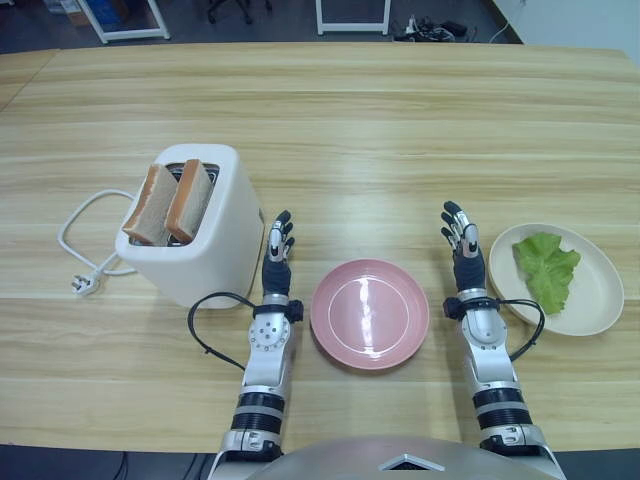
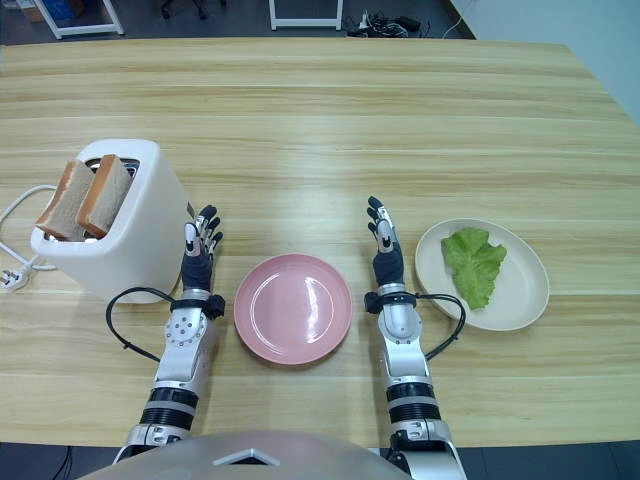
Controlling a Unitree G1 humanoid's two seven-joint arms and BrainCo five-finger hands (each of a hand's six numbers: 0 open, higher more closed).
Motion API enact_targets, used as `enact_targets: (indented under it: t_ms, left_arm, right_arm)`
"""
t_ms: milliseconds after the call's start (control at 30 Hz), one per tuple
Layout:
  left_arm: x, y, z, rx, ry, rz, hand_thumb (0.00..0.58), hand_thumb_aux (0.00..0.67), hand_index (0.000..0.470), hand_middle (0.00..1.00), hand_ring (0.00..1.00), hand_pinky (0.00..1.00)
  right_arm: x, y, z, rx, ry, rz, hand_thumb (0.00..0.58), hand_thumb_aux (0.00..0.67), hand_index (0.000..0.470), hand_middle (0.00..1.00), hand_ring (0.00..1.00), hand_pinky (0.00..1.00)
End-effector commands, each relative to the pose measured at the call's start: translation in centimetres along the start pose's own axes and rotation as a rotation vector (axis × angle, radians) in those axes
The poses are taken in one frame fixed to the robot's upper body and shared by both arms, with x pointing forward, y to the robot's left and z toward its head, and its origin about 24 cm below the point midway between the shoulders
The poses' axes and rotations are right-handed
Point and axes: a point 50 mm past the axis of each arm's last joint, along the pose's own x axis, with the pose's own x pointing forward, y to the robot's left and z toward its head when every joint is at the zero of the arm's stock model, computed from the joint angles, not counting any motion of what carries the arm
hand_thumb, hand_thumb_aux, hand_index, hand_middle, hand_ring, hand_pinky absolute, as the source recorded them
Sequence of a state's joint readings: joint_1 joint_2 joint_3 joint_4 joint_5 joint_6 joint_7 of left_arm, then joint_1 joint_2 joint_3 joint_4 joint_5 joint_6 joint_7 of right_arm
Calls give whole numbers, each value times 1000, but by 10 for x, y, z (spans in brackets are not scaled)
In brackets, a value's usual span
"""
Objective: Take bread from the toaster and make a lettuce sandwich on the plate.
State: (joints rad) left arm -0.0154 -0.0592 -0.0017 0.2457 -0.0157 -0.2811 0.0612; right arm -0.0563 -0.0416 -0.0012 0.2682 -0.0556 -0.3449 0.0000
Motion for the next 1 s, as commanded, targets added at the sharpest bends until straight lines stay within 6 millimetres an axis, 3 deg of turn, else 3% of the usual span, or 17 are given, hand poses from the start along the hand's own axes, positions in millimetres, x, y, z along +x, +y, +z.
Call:
enact_targets:
  t_ms: [33,233,300,367,500,600,700,800,900,1000]
  left_arm:
    - [2,0,-3,9,37,0,0,0,0,0,0,0]
    - [2,-3,-3,60,16,-31,0,0,0,0,0,0]
    - [-1,-6,8,100,-41,-73,0,0,0,0,0,0]
    - [-11,-14,43,123,-202,-170,0,0,0,0,0,0]
    - [-51,-22,145,50,-596,-427,0,0,0,0,0,0]
    - [-73,5,196,2,-787,-423,0,0,0,0,0,0]
    - [-84,45,227,163,-895,-262,0,0,0,0,0,0]
    - [-77,81,230,479,-810,-1,0,0,0,0,0,0]
    - [-58,114,206,969,-549,233,0,0,0,0,0,0]
    - [-48,140,179,1211,-327,351,0,0,0,0,0,0]
  right_arm:
    - [2,1,-1,11,15,4,0,0,0,0,0,0]
    - [2,0,-3,18,28,-2,0,0,0,0,0,0]
    - [3,2,-5,17,36,-1,0,0,0,0,0,0]
    - [4,4,-7,1,41,6,0,0,0,0,0,0]
    - [7,7,-14,0,74,11,0,0,0,0,0,0]
    - [9,12,-19,6,95,23,0,0,0,0,0,0]
    - [9,11,-22,9,104,16,0,0,0,0,0,0]
    - [9,9,-24,7,109,9,0,0,0,0,0,0]
    - [9,9,-26,6,117,13,0,0,0,0,0,0]
    - [9,10,-27,7,126,19,0,0,0,0,0,0]
